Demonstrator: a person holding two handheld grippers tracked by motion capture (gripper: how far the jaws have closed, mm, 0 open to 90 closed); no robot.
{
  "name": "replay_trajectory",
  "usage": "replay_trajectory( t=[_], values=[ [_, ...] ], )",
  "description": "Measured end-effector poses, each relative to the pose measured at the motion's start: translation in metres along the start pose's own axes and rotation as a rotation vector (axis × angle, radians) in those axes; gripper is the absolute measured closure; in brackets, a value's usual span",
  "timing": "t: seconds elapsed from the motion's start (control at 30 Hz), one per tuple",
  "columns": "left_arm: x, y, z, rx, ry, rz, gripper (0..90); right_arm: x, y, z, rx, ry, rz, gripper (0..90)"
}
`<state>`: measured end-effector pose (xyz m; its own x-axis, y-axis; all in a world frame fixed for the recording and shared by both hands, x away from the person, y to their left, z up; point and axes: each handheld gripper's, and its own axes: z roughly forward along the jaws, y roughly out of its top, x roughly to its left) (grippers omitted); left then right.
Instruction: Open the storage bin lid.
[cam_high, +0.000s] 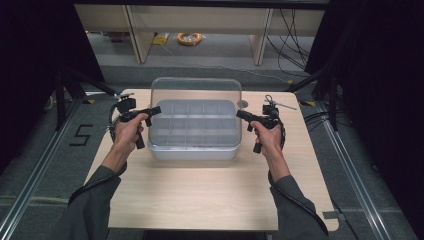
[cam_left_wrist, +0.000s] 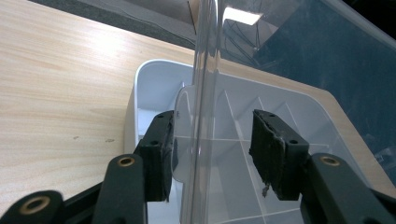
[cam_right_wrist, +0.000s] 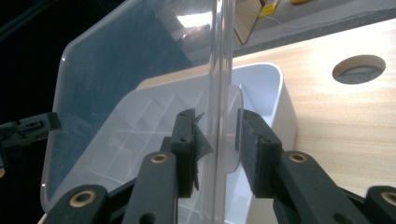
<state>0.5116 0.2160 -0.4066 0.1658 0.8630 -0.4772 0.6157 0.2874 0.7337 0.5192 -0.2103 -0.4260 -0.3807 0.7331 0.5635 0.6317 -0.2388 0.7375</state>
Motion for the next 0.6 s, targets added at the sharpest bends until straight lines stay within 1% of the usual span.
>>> replay_trajectory(
  t=[0.03, 0.07, 0.13, 0.17, 0.2, 0.23, 0.3, 0.33, 0.37, 0.4, 0.47, 0.5, 0.53, 0.57, 0.6],
  values=[
    [-0.001, 0.001, -0.002, -0.004, -0.001, 0.004, 50.8, 0.002, 0.000, -0.001, 0.006, 0.002, 0.015, 69.4],
    [-0.002, 0.002, -0.003, -0.004, 0.001, 0.003, 50.8, 0.002, 0.001, -0.002, -0.003, 0.011, 0.003, 69.4],
    [-0.003, 0.002, -0.004, -0.004, 0.001, 0.004, 50.7, 0.003, 0.002, -0.003, -0.009, 0.013, 0.001, 69.5],
    [-0.004, 0.002, -0.007, -0.008, 0.000, 0.003, 50.6, 0.004, 0.004, -0.005, -0.018, 0.012, -0.014, 69.4],
    [-0.005, 0.002, -0.008, -0.010, -0.003, 0.002, 50.6, 0.006, 0.004, -0.006, -0.022, 0.014, -0.007, 69.4],
    [-0.005, 0.002, -0.010, -0.010, -0.012, 0.002, 50.5, 0.008, 0.005, -0.008, -0.023, 0.014, -0.015, 69.4],
    [-0.006, 0.001, -0.012, -0.013, -0.014, -0.002, 50.4, 0.010, 0.006, -0.011, -0.024, 0.014, -0.012, 69.5],
    [-0.006, 0.001, -0.013, -0.015, -0.015, -0.004, 50.3, 0.011, 0.007, -0.014, -0.039, 0.015, -0.056, 69.7],
    [-0.008, 0.000, -0.017, -0.020, -0.016, 0.000, 50.3, 0.013, 0.008, -0.016, -0.041, 0.021, -0.057, 69.6],
    [-0.008, 0.000, -0.017, -0.020, -0.016, 0.000, 50.2, 0.013, 0.008, -0.016, -0.041, 0.021, -0.057, 69.6],
    [-0.011, 0.000, -0.021, -0.025, -0.018, 0.012, 50.2, 0.018, 0.007, -0.021, -0.037, 0.020, -0.034, 69.6],
    [-0.013, -0.001, -0.024, -0.025, -0.019, 0.018, 50.0, 0.018, 0.006, -0.023, -0.047, 0.016, -0.061, 69.7],
    [-0.015, -0.002, -0.026, -0.031, -0.018, 0.022, 49.7, 0.021, 0.005, -0.026, -0.045, 0.021, -0.032, 70.0],
    [-0.017, -0.005, -0.031, -0.028, -0.020, 0.038, 49.5, 0.023, 0.004, -0.030, -0.051, 0.024, -0.045, 70.2],
    [-0.017, -0.005, -0.031, -0.028, -0.020, 0.038, 49.5, 0.023, 0.003, -0.032, -0.050, 0.021, -0.045, 70.3]
  ],
)
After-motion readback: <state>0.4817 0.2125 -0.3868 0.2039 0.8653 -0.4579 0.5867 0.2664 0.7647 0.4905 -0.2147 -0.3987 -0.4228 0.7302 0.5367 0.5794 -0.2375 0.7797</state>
